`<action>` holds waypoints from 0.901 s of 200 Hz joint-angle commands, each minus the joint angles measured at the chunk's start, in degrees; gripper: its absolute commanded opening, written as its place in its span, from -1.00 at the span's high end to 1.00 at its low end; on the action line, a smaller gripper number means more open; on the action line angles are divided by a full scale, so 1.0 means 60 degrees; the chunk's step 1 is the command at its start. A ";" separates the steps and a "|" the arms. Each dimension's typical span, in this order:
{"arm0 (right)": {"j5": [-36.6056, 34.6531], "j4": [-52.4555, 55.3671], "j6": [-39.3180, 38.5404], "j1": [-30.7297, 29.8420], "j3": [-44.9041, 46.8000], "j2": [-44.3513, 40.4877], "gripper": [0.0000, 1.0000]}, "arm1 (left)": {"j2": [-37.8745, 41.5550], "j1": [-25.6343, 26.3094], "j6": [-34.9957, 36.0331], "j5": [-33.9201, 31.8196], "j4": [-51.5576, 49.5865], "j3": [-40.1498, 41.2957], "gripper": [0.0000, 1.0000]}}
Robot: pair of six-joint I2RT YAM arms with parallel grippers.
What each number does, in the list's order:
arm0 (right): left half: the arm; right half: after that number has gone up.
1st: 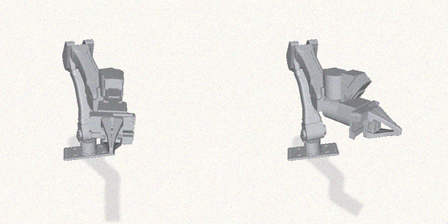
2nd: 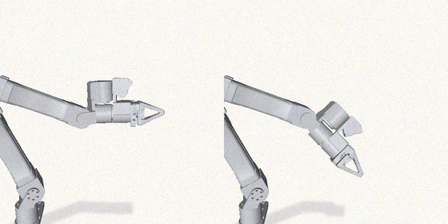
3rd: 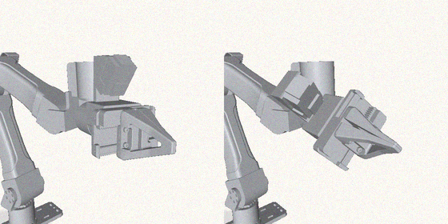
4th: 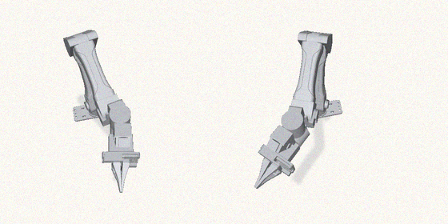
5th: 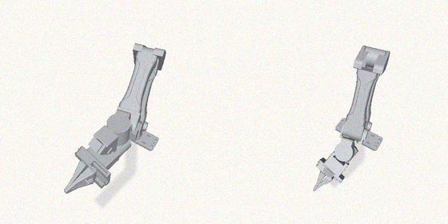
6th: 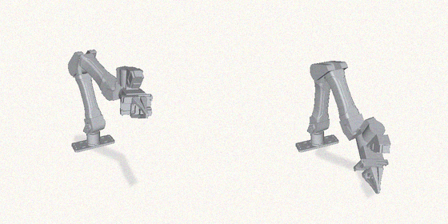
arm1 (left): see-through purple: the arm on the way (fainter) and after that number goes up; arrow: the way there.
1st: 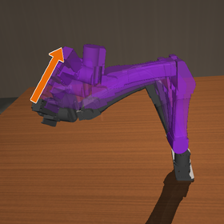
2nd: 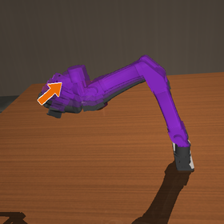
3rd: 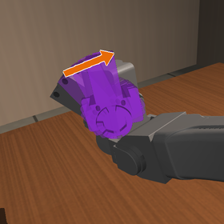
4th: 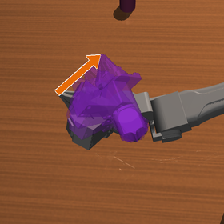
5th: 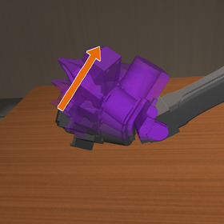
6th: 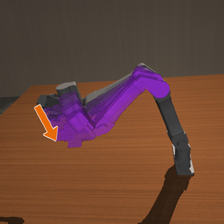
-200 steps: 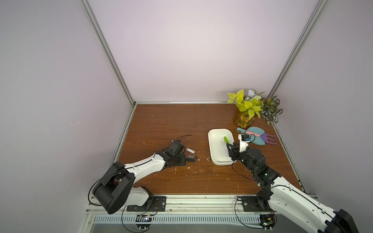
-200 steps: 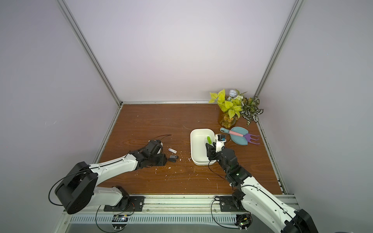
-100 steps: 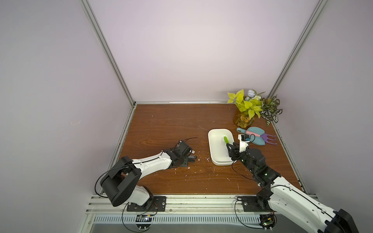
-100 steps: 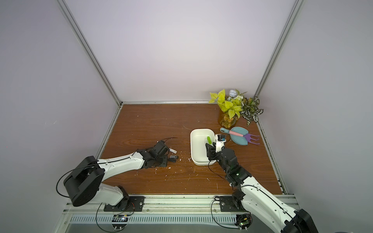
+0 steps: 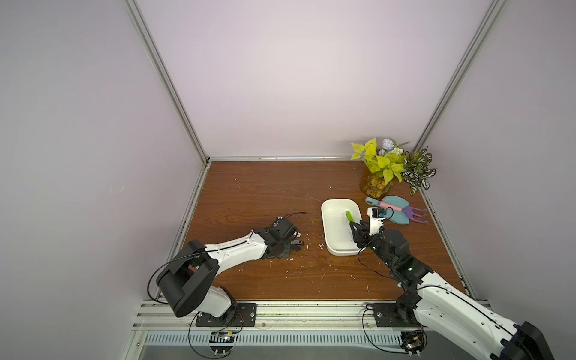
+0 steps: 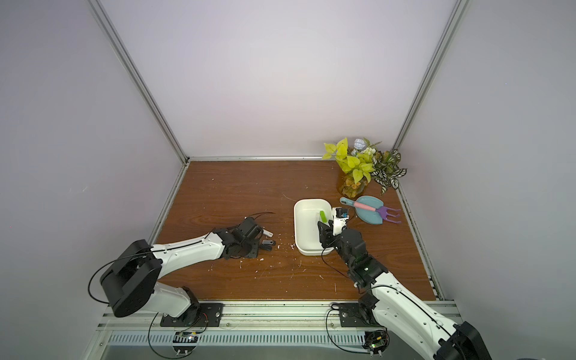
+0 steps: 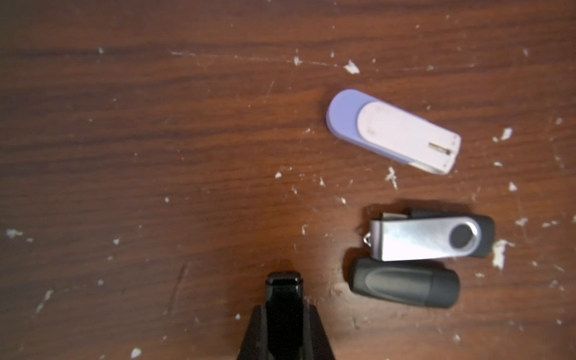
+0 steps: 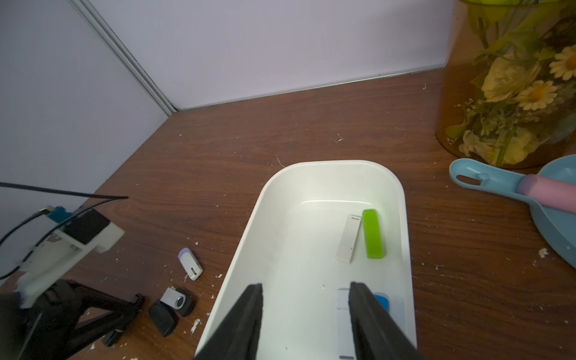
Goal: Put the usb flash drive into the storage box
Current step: Pick up the USB flash from the center of the board, then place the USB flash in the storage box.
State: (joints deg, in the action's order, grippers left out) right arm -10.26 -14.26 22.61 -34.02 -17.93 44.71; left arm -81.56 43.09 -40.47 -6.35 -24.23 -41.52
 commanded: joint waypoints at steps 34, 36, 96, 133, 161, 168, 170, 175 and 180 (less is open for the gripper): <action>-0.1261 -0.0168 0.0272 0.0012 0.0193 -0.0435 -0.01 | 0.1395 0.0241 -0.0138 0.0772 -0.0553 -0.2275 0.79; -0.1318 -0.0160 0.0289 0.0004 0.0192 -0.0479 -0.01 | 0.1355 0.0273 -0.0147 0.0767 -0.0548 -0.2385 0.79; -0.4327 0.0625 0.1122 0.0134 0.0752 -0.1548 0.01 | -0.2200 0.1717 -0.0550 0.0335 -0.0556 -0.6813 0.79; -0.4653 0.0550 0.1130 0.0206 0.1120 -0.2248 0.03 | -0.4773 0.1886 -0.0754 0.0412 -0.0573 -0.8859 0.80; -0.4675 0.0530 0.1120 0.0235 0.1129 -0.2144 0.03 | -0.6091 0.1900 -0.0826 0.0287 -0.0819 -0.9800 0.81; -0.4682 0.0518 0.1121 0.0221 0.1130 -0.2096 0.03 | -0.6315 0.1900 -0.0830 0.0228 -0.0877 -0.9971 0.81; -0.4674 0.0517 0.1123 0.0232 0.1129 -0.2095 0.03 | -0.6377 0.1900 -0.0840 0.0199 -0.0882 -1.0000 0.81; -0.4665 0.0503 0.1126 0.0250 0.1129 -0.2054 0.03 | -0.6506 0.1899 -0.0861 0.0122 -0.0891 -1.0053 0.81; -0.4637 0.0495 0.1128 0.0240 0.1129 -0.2025 0.03 | -0.6646 0.1900 -0.0881 0.0029 -0.0925 -1.0156 0.81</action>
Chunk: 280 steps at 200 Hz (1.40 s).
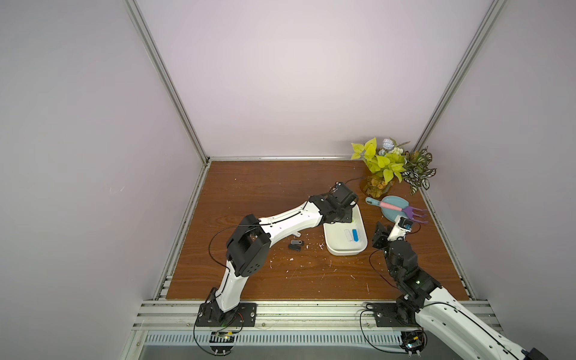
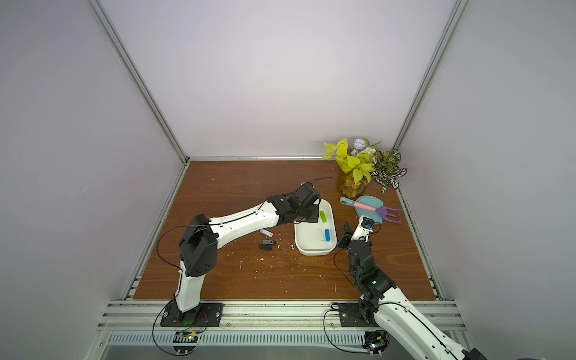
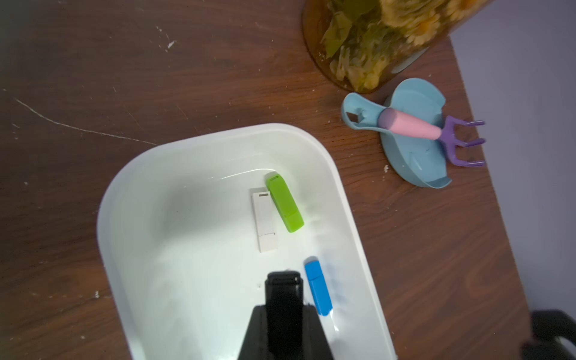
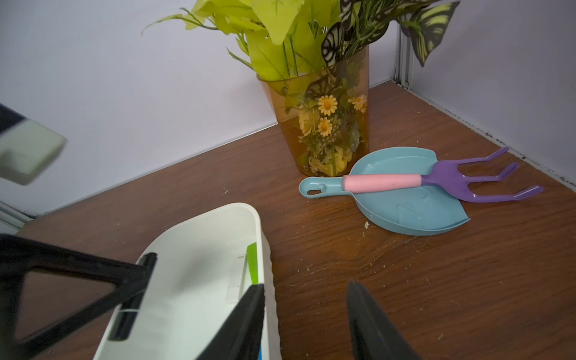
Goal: Put the usb flash drive into the storage box
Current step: Place the USB flash in the storage box.
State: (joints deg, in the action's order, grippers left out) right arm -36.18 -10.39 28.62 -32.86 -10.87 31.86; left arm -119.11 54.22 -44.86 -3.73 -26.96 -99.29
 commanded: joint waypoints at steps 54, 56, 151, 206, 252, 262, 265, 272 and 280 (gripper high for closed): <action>-0.0004 -0.0393 0.0122 0.0064 0.0012 0.0238 0.03 | -0.1565 -0.0071 -0.0550 -0.0843 -0.0619 -0.1075 0.79; -0.0001 -0.0392 0.0130 0.0063 0.0011 0.0241 0.03 | -0.1594 -0.0082 -0.0550 -0.0866 -0.0619 -0.1089 0.79; 0.0260 -0.0580 0.0125 0.0105 0.0040 0.0380 0.03 | -0.2303 -0.0404 -0.0815 -0.1261 -0.0673 -0.1453 0.73; 0.0414 -0.0604 0.0141 0.0116 0.0011 0.0488 0.03 | -0.2633 -0.0511 -0.0994 -0.1167 -0.0662 -0.1666 0.66; 0.0493 -0.0619 0.0139 0.0158 0.0014 0.0533 0.03 | -0.2707 -0.0535 -0.0965 -0.0963 -0.0663 -0.1693 0.43; 0.0499 -0.0626 0.0137 0.0149 0.0011 0.0536 0.03 | -0.2693 -0.0533 -0.0961 -0.0915 -0.0662 -0.1690 0.37; 0.0505 -0.0634 0.0137 0.0153 0.0011 0.0539 0.03 | -0.2685 -0.0530 -0.0973 -0.0915 -0.0650 -0.1690 0.35; 0.0515 -0.0626 0.0139 0.0168 0.0018 0.0536 0.03 | -0.2664 -0.0540 -0.0983 -0.0903 -0.0657 -0.1694 0.32; 0.0526 -0.0626 0.0126 0.0162 0.0007 0.0552 0.02 | -0.2627 -0.0533 -0.0964 -0.0863 -0.0663 -0.1690 0.29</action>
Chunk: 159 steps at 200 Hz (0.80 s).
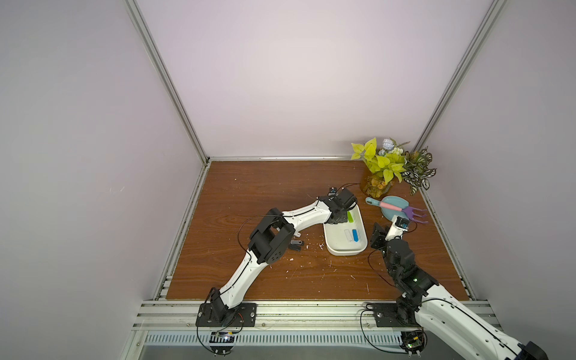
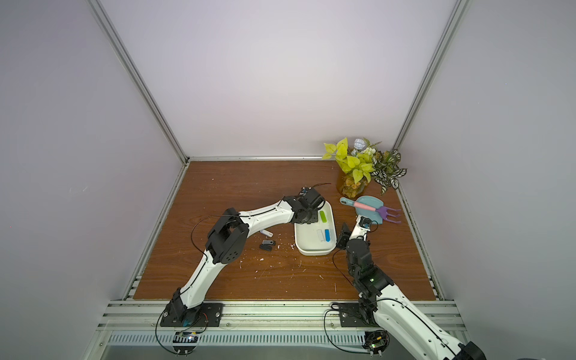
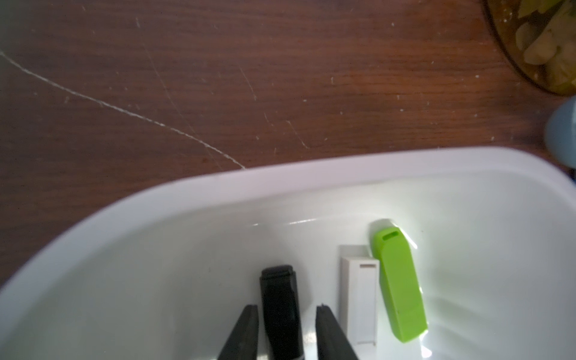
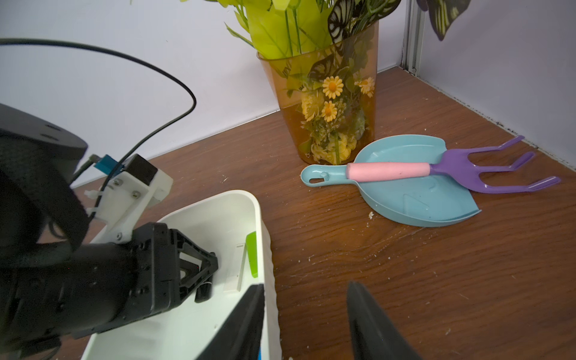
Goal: Put the usb flash drive into the storage box
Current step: Place the USB flash in the storage box.
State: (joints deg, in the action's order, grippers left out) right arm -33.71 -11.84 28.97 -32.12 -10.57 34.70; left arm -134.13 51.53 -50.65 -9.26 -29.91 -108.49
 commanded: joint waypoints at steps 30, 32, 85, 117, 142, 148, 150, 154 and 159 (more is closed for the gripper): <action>0.0124 -0.0392 0.0042 0.0050 -0.0040 0.0063 0.02 | 0.0338 -0.0047 0.0112 0.0241 -0.0186 -0.0178 0.28; 0.0122 -0.0398 0.0037 0.0054 -0.0040 0.0062 0.02 | 0.0396 -0.0037 0.0138 0.0240 -0.0186 -0.0176 0.28; 0.1015 -0.1050 -0.0560 0.0052 0.0037 0.0112 -0.08 | 0.3874 0.0245 0.1164 -0.0625 -0.0171 0.1149 0.18; 0.3421 -0.1778 -0.1133 -0.0013 -0.0327 0.0433 0.05 | 0.7239 -0.0265 0.1466 -0.1426 -0.0171 0.4710 0.14; 0.5092 -0.2333 -0.1227 -0.0512 -0.0974 0.1831 0.03 | 1.0026 -0.1257 0.1658 -0.1796 -0.0151 0.7482 0.11; 0.5250 -0.2289 -0.1329 -0.0793 -0.1247 0.2294 0.03 | 1.0630 -0.1579 0.1796 -0.1790 -0.0158 0.8007 0.10; 0.5263 -0.2246 -0.1386 -0.0897 -0.1338 0.2480 0.03 | 1.0821 -0.1657 0.1851 -0.1755 -0.0160 0.8184 0.09; 0.5253 -0.2153 -0.1499 -0.1154 -0.1540 0.2802 0.02 | 1.1202 -0.1935 0.1973 -0.1702 -0.0170 0.8488 0.08; 0.5198 -0.2045 -0.1703 -0.1558 -0.1808 0.3193 0.02 | 1.1630 -0.2258 0.2138 -0.1602 -0.0167 0.8811 0.07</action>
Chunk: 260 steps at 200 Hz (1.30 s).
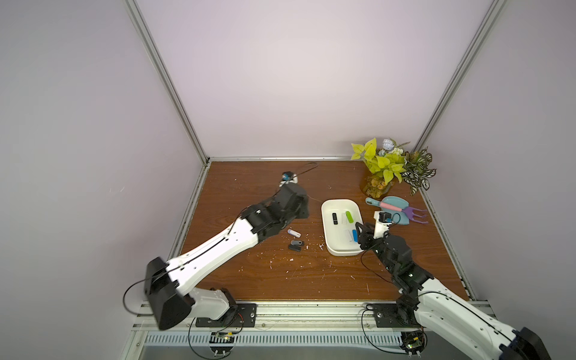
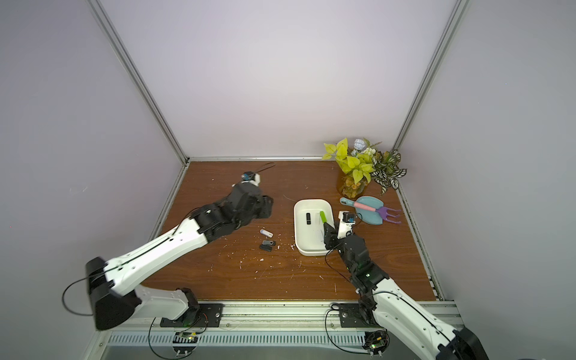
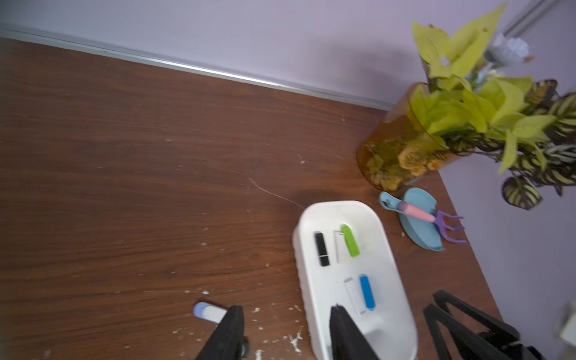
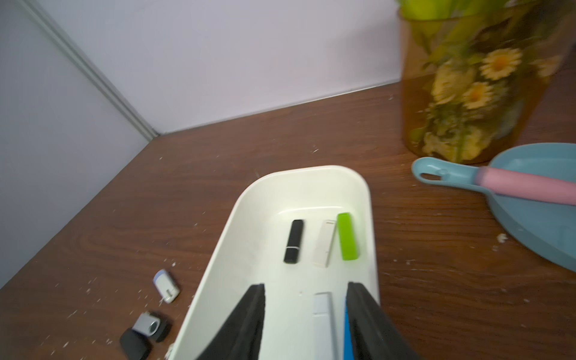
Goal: Put the usb flash drive into the storage box
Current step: Place the USB flash in the storage box, then pick up the USB flash from the center of the board.
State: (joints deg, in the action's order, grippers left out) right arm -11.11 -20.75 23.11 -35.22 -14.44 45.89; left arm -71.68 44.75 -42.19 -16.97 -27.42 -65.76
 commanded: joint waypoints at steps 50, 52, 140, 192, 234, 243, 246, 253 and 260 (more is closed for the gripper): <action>0.1531 0.0843 -0.2385 -0.3517 -0.3787 0.5083 0.00 | 0.3698 -0.2859 0.2194 -0.0119 -0.0723 0.3386 -0.04; 0.1560 0.0879 -0.2416 -0.3544 -0.3859 0.5170 0.00 | 0.3728 -0.2859 0.2197 -0.0149 -0.0730 0.3419 -0.04; 0.2381 0.2752 -0.3338 -0.4075 -0.6512 0.8972 0.07 | 0.4029 -0.3239 0.2110 -0.0225 -0.0777 0.3608 -0.05; 0.2114 0.2761 -0.3409 -0.4076 -0.6592 0.9201 0.03 | 0.3897 -0.3255 0.2126 -0.0108 -0.0763 0.3599 -0.05; 0.1785 0.2939 -0.3427 -0.4085 -0.6826 0.9611 0.03 | 0.3839 -0.3255 0.2140 -0.0072 -0.0774 0.3597 -0.05; 0.1737 0.2982 -0.3442 -0.4100 -0.6866 0.9689 0.03 | 0.3831 -0.3255 0.2140 -0.0058 -0.0766 0.3593 -0.05; 0.1723 0.3006 -0.3442 -0.4103 -0.6892 0.9715 0.03 | 0.3828 -0.3255 0.2142 -0.0072 -0.0775 0.3599 -0.05; 0.1714 0.3032 -0.3435 -0.4101 -0.6937 0.9778 0.03 | 0.3810 -0.3261 0.2140 -0.0058 -0.0767 0.3597 -0.05; 0.1706 0.3061 -0.3437 -0.4101 -0.6975 0.9834 0.04 | 0.3813 -0.3256 0.2141 -0.0054 -0.0763 0.3604 -0.05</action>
State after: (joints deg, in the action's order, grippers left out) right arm 0.32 -4.89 3.14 -59.55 -54.54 103.63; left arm -48.66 25.82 -29.95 -17.72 -31.51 -44.29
